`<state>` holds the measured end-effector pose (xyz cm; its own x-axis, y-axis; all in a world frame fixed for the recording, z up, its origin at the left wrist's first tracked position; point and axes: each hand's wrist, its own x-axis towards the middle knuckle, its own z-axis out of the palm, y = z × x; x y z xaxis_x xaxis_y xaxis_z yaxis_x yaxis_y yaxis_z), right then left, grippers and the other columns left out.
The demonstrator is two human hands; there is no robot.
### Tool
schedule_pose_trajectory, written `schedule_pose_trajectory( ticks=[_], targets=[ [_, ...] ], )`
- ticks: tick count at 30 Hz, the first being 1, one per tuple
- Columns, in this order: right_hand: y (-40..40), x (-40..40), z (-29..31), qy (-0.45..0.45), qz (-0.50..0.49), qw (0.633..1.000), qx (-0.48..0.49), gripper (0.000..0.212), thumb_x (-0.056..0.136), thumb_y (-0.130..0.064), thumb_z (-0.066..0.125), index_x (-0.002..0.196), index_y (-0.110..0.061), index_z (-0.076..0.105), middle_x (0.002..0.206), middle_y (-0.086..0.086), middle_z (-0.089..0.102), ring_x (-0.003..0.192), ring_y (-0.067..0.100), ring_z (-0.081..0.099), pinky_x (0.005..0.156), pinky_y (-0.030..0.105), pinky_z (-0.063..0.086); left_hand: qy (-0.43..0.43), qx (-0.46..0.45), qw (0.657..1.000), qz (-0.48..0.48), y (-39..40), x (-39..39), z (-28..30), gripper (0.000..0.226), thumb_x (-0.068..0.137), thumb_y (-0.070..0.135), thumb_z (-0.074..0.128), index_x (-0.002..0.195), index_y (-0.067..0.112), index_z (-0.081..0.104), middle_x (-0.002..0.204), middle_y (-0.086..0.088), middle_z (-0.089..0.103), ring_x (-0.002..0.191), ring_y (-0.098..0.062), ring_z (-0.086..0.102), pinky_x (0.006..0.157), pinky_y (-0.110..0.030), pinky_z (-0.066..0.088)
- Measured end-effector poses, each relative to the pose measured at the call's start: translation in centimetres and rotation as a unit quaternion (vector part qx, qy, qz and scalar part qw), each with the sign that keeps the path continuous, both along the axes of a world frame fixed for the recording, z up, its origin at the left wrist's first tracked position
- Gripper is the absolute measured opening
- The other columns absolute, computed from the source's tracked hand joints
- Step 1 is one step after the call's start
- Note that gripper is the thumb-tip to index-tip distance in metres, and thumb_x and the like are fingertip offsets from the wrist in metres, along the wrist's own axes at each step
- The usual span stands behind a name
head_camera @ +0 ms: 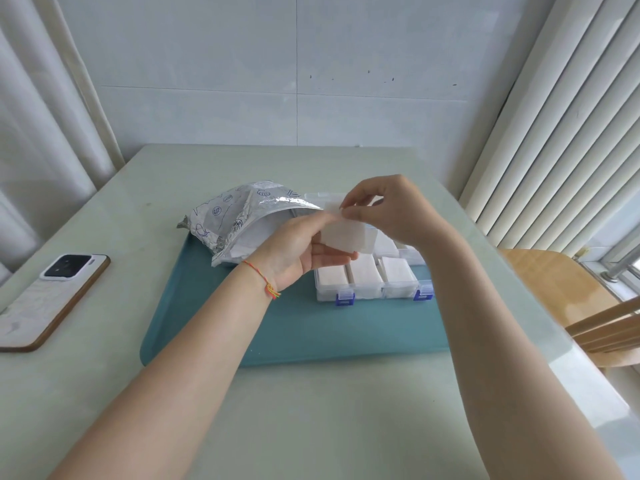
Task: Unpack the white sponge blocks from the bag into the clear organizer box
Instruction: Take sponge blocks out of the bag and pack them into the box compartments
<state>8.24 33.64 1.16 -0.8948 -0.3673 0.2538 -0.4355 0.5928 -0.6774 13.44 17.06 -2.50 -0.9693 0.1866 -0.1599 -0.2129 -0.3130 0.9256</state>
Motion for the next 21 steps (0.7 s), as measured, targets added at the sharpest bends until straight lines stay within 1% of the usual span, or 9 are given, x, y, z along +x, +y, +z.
schedule_pose_trajectory(
  ticks=[2,4,7,9,11,14,16,18,21],
  targets=[
    [-0.2,-0.1,-0.2,0.021,-0.014,1.000,-0.002,0.007,0.082,-0.025,0.076,0.088,-0.029,0.072,0.076,-0.009,0.061,0.069,0.004,0.054,0.068,0.021,0.043,0.016,-0.019,1.000,0.010,0.1,0.0,-0.3,0.013,0.096,0.006,0.056,0.106,0.006,0.064,0.086,-0.012,0.074,0.072,-0.029,0.073,0.070,-0.031,0.061],
    [-0.3,-0.1,-0.1,0.028,-0.040,0.999,0.001,0.018,0.084,-0.032,0.074,0.100,-0.028,0.067,0.081,-0.007,0.060,0.068,0.006,0.054,0.064,0.021,0.043,0.018,-0.005,0.999,0.046,0.2,-0.2,-0.5,0.016,0.095,0.001,0.056,0.111,0.001,0.062,0.087,-0.015,0.073,0.069,-0.026,0.073,0.062,-0.027,0.060],
    [0.2,0.0,0.2,-0.049,-0.045,0.998,0.021,0.022,0.091,-0.032,0.067,0.108,-0.020,0.061,0.084,-0.005,0.065,0.051,0.010,0.054,0.050,0.019,0.039,0.020,0.052,0.995,0.088,0.2,-0.5,-0.7,0.015,0.096,-0.001,0.054,0.110,-0.001,0.060,0.088,-0.015,0.074,0.071,-0.026,0.074,0.061,-0.024,0.059],
    [0.5,0.0,0.0,-0.112,-0.027,0.993,0.009,0.014,0.094,-0.023,0.063,0.104,-0.014,0.063,0.067,-0.006,0.068,0.043,0.014,0.051,0.045,0.020,0.038,0.016,0.082,0.992,0.091,0.3,-0.5,-0.7,0.017,0.097,0.000,0.052,0.112,-0.002,0.060,0.093,-0.018,0.073,0.074,-0.027,0.074,0.064,-0.025,0.060],
    [0.7,0.0,-0.1,-0.152,-0.027,0.986,-0.055,0.007,0.093,-0.014,0.063,0.096,-0.010,0.067,0.054,-0.008,0.065,0.041,0.012,0.049,0.045,0.021,0.038,0.013,0.106,0.991,0.083,0.5,-0.5,-0.8,0.023,0.098,0.002,0.051,0.119,-0.003,0.058,0.100,-0.022,0.071,0.078,-0.028,0.074,0.066,-0.025,0.060],
    [0.8,-0.3,-0.2,-0.220,-0.026,0.962,-0.157,0.005,0.090,-0.011,0.066,0.090,-0.008,0.069,0.068,-0.001,0.067,0.046,0.013,0.051,0.049,0.024,0.041,0.006,0.145,0.987,0.067,0.6,-0.3,-0.8,0.020,0.099,0.004,0.049,0.116,0.002,0.059,0.096,-0.017,0.073,0.080,-0.025,0.074,0.066,-0.024,0.059],
    [0.7,-0.4,-0.4,-0.257,-0.008,0.950,-0.179,0.002,0.088,-0.010,0.067,0.088,-0.008,0.067,0.078,0.005,0.067,0.049,0.013,0.052,0.049,0.024,0.041,0.005,0.154,0.986,0.062,0.5,-0.3,-0.7,0.019,0.099,0.006,0.049,0.115,0.004,0.061,0.096,-0.015,0.074,0.081,-0.024,0.074,0.065,-0.024,0.059],
    [0.5,-0.3,-0.4,-0.246,-0.024,0.956,-0.155,0.001,0.086,-0.009,0.066,0.085,-0.009,0.065,0.078,0.007,0.067,0.050,0.013,0.054,0.051,0.024,0.041,-0.003,0.150,0.987,0.062,0.5,-0.2,-0.7,0.020,0.099,0.010,0.052,0.116,0.006,0.061,0.097,-0.014,0.073,0.082,-0.025,0.074,0.064,-0.025,0.059],
    [-0.2,0.2,-0.1,-0.138,-0.063,0.986,-0.066,0.004,0.082,-0.013,0.060,0.083,-0.010,0.061,0.066,0.005,0.063,0.046,0.008,0.054,0.049,0.024,0.041,-0.011,0.140,0.988,0.065,0.5,-0.2,-0.8,0.026,0.097,0.018,0.056,0.122,0.009,0.059,0.102,-0.012,0.071,0.085,-0.027,0.073,0.063,-0.027,0.059]
  ],
)
